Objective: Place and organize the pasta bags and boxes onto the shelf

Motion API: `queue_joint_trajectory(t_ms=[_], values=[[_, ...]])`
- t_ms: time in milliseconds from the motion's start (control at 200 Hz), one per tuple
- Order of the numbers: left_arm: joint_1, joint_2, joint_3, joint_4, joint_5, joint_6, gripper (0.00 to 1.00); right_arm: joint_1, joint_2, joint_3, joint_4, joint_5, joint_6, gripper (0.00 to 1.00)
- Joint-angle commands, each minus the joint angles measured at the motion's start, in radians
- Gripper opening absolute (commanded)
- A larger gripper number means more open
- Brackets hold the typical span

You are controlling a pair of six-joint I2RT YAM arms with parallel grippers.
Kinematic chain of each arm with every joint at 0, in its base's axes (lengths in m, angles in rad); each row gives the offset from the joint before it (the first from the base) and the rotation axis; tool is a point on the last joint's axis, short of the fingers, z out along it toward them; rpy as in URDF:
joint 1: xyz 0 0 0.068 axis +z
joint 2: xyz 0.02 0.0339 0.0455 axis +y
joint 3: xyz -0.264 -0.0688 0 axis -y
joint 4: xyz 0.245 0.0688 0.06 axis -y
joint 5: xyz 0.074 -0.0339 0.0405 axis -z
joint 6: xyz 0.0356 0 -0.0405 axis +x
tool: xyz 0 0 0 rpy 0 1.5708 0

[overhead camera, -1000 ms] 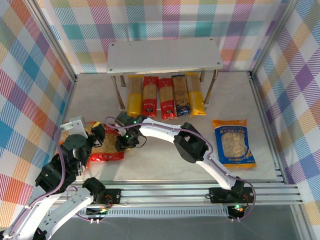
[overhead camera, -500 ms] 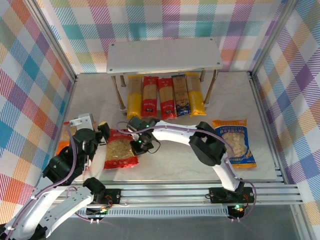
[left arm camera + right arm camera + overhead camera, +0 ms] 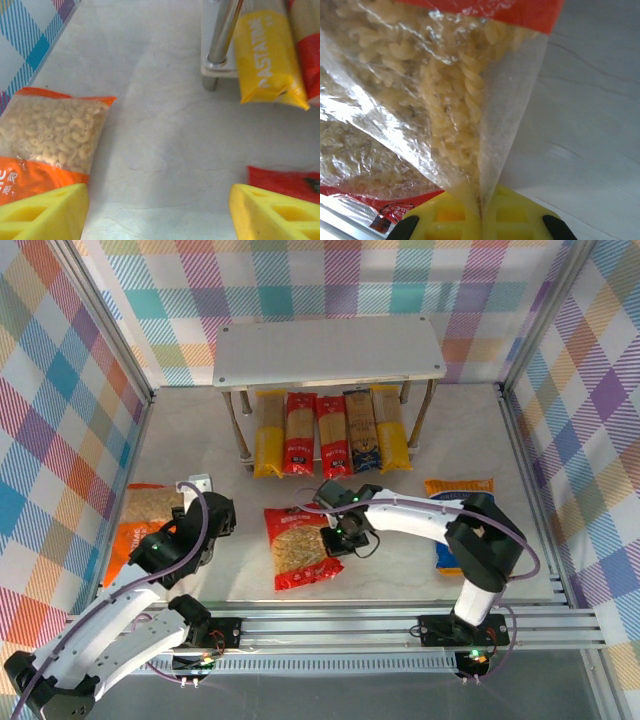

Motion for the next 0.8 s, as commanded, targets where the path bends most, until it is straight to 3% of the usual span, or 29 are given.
queue_joint_trajectory(t_ms=[0,360,380,435,535,620,795], values=[[0.024,0.04,-0.025,-0.024,-0.043,-0.065,0.77,-0.034,-0.08,-0.065,-0.048,0.064,-0.001,0.0],[0.162,0.169,-0.036,-0.023,0.032,-0.094,0.83,-0.13,-0.211,-0.19,-0.053,0.068,-0.046,0.0],[0.172,0.174,-0.034,-0.023,0.041,-0.097,0.84,-0.132,-0.214,-0.19,-0.057,0.067,-0.048,0.05],[0.2,0.188,-0.034,-0.023,0.071,-0.105,0.91,-0.135,-0.224,-0.187,-0.067,0.068,-0.053,0.33],[0.24,0.228,-0.024,-0.021,0.111,-0.114,0.92,-0.136,-0.266,-0.168,-0.079,0.065,-0.067,0.49],[0.263,0.277,-0.007,-0.024,0.114,-0.123,0.93,-0.138,-0.306,-0.129,-0.098,0.064,-0.084,0.68],[0.349,0.457,0.044,-0.002,0.156,-0.12,0.97,-0.145,-0.374,-0.032,-0.145,0.07,-0.135,0.75]])
